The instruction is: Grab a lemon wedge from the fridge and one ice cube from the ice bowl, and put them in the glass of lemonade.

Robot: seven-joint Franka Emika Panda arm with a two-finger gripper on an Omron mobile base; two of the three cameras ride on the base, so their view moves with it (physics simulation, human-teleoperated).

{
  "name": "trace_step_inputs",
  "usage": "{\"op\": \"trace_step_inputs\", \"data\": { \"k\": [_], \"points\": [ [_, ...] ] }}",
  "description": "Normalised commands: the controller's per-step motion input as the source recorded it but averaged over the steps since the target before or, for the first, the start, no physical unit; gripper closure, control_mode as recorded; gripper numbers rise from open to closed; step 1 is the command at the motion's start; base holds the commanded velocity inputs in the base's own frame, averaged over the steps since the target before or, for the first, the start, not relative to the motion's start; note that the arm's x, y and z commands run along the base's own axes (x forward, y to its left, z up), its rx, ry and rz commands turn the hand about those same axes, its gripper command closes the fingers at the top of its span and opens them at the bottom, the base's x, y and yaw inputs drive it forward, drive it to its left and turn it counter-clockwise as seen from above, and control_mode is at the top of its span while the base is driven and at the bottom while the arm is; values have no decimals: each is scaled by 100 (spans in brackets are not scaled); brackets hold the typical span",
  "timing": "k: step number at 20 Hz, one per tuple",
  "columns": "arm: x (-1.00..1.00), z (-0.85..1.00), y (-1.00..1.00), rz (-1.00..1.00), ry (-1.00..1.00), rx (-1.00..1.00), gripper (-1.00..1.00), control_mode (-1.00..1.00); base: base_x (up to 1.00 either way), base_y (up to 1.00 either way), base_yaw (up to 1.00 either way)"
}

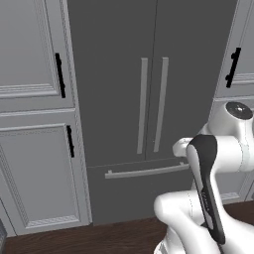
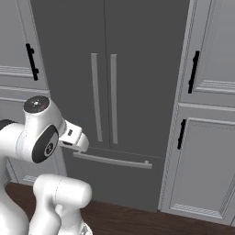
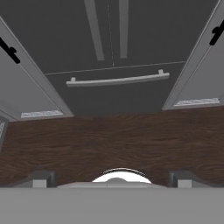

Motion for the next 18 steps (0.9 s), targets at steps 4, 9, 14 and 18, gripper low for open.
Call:
{"op": "trace_step_inputs", "data": {
  "k": [4, 9, 14, 18],
  "points": [
    [7, 10, 0, 0, -3, 0, -100, -100, 0, 0, 0],
    [-10, 93, 11, 4, -37, 0, -100, -100, 0, 0, 0],
    [38, 100, -2, 1, -13, -17, -100, -100, 0, 0, 0],
    [81, 100, -19, 0, -1, -8, -100, -100, 0, 0, 0]
  ]
}}
